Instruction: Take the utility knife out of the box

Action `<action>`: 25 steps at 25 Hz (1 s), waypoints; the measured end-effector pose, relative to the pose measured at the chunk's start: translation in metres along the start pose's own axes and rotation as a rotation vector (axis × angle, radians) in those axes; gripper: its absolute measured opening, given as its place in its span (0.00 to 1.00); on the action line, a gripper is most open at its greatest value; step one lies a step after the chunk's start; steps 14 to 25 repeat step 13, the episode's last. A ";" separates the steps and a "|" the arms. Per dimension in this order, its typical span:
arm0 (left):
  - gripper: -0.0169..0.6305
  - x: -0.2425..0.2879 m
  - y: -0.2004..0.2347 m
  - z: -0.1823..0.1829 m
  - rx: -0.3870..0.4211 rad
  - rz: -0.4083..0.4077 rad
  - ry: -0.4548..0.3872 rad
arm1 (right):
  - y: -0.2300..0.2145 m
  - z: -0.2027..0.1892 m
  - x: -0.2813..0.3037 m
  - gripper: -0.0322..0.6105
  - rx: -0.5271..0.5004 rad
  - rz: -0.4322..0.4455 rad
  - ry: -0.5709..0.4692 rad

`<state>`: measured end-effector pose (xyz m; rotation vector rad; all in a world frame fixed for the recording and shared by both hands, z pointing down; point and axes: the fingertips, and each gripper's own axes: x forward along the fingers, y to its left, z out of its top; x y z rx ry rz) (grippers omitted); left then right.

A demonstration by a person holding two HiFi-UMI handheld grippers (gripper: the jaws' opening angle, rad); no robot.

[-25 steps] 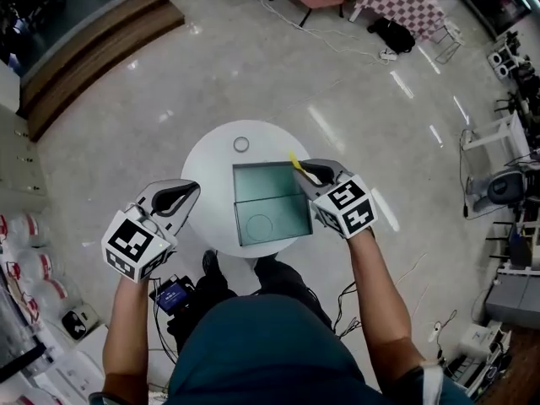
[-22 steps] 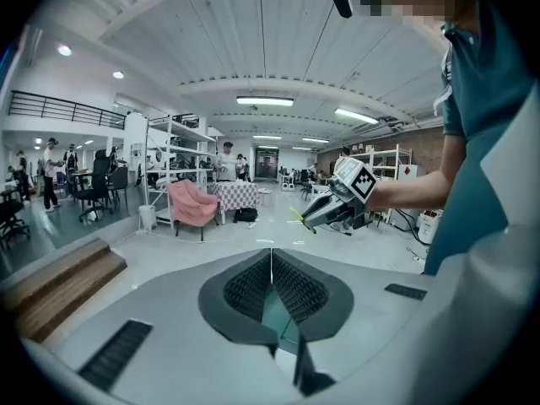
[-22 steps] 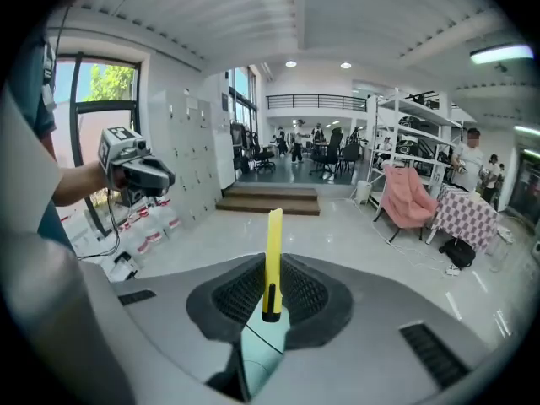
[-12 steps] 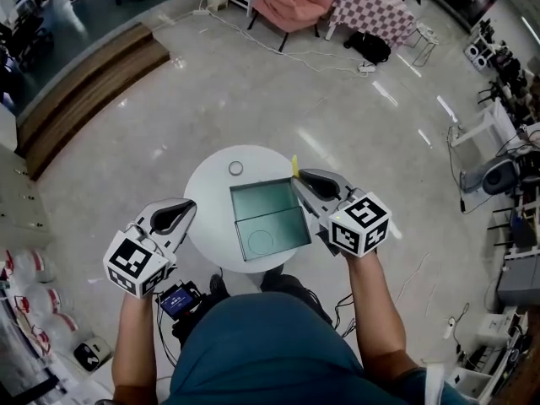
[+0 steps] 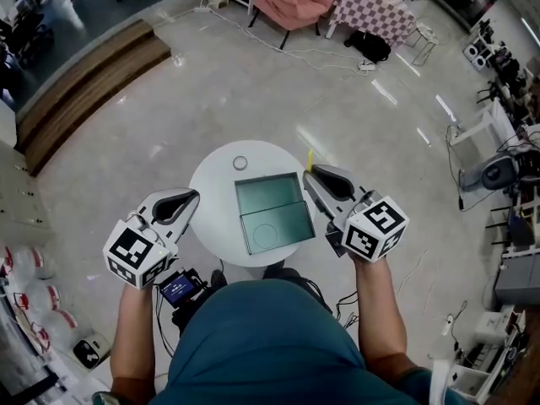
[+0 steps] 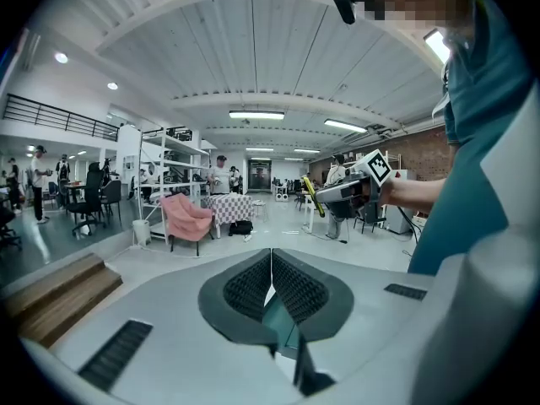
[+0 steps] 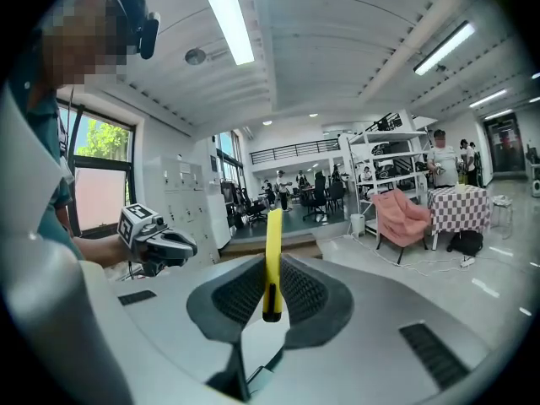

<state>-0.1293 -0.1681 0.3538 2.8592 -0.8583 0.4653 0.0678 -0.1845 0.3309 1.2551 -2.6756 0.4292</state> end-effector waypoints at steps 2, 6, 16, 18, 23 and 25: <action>0.06 0.000 0.004 0.000 -0.003 0.001 -0.001 | 0.000 -0.001 0.004 0.16 -0.004 -0.002 0.009; 0.06 -0.006 0.014 -0.009 -0.013 0.004 -0.003 | 0.007 -0.005 0.017 0.16 -0.017 0.001 0.025; 0.06 -0.014 0.034 -0.016 -0.022 0.010 -0.003 | 0.013 -0.002 0.041 0.16 -0.028 0.005 0.039; 0.06 -0.014 0.034 -0.016 -0.022 0.010 -0.003 | 0.013 -0.002 0.041 0.16 -0.028 0.005 0.039; 0.06 -0.014 0.034 -0.016 -0.022 0.010 -0.003 | 0.013 -0.002 0.041 0.16 -0.028 0.005 0.039; 0.06 -0.014 0.034 -0.016 -0.022 0.010 -0.003 | 0.013 -0.002 0.041 0.16 -0.028 0.005 0.039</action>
